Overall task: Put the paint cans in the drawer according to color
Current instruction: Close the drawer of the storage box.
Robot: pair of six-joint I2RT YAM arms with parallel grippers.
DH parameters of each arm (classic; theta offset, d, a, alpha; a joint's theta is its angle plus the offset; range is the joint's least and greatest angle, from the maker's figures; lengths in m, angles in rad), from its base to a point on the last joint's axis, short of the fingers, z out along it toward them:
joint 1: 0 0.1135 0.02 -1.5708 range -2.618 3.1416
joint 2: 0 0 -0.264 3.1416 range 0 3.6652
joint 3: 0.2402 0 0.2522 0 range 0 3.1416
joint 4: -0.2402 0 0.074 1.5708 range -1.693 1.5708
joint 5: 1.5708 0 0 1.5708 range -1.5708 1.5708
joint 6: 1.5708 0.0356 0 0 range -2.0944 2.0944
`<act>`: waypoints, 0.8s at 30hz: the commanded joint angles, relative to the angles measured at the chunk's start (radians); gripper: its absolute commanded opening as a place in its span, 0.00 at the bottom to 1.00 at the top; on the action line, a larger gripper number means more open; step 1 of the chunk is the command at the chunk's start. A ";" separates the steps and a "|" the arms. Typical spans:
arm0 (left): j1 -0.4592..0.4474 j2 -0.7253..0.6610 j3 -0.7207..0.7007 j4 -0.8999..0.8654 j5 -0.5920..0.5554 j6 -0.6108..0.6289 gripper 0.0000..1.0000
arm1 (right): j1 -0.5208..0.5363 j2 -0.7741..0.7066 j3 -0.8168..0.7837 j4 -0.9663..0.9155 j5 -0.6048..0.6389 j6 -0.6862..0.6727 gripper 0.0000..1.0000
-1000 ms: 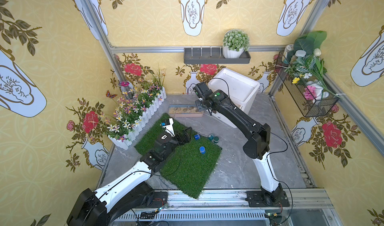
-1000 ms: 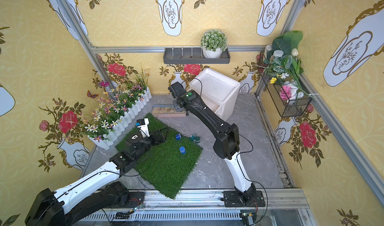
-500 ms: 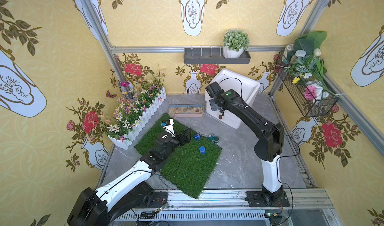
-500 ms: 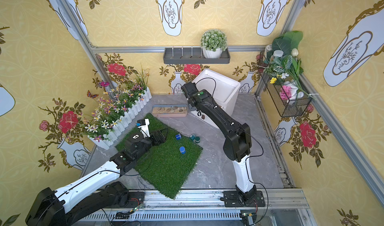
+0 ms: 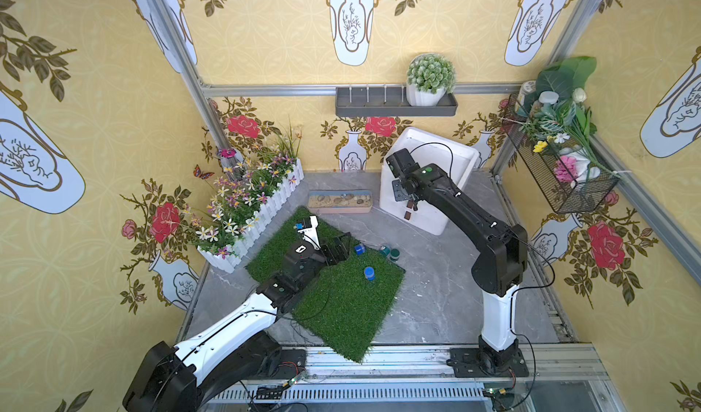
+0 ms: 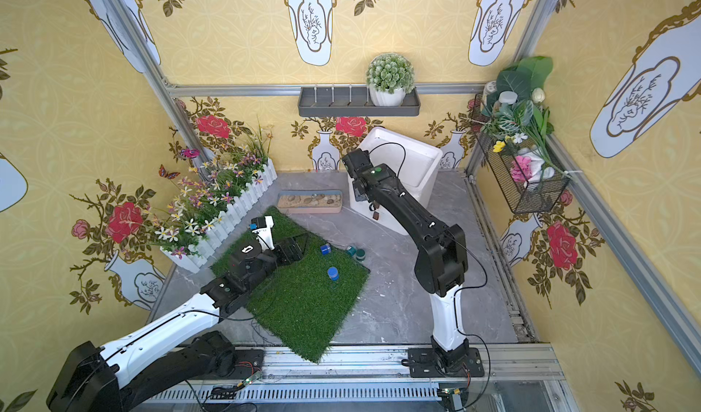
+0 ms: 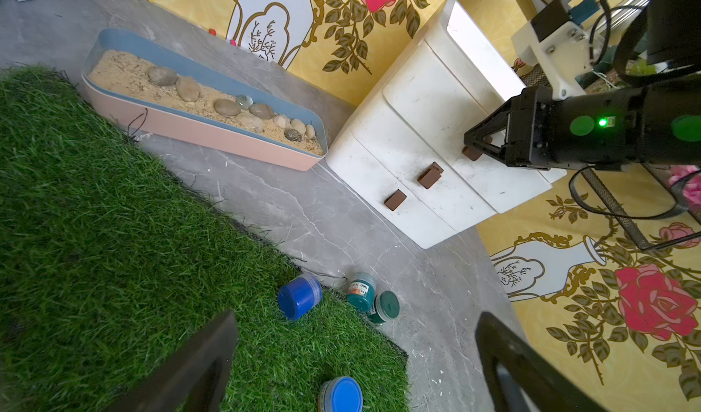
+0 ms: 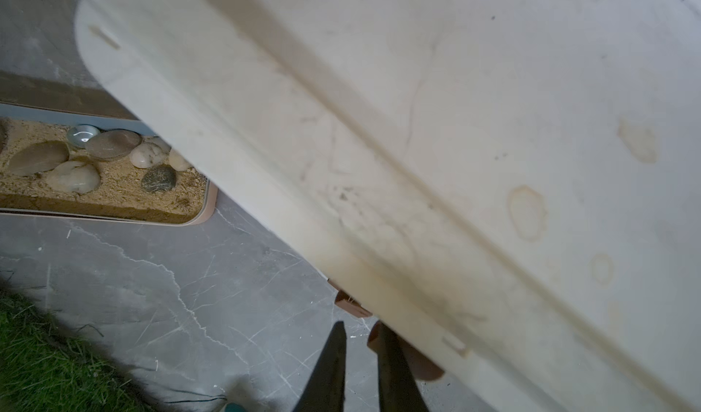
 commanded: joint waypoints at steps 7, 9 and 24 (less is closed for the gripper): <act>0.002 0.031 -0.013 0.110 0.079 -0.001 1.00 | 0.002 -0.093 -0.086 0.015 -0.026 -0.002 0.34; 0.002 0.053 -0.015 0.157 0.117 -0.001 1.00 | 0.019 -0.145 -0.129 0.055 -0.087 -0.022 0.39; 0.001 0.253 0.052 0.291 0.276 -0.027 1.00 | -0.002 -0.328 -0.423 0.091 -0.063 0.012 0.35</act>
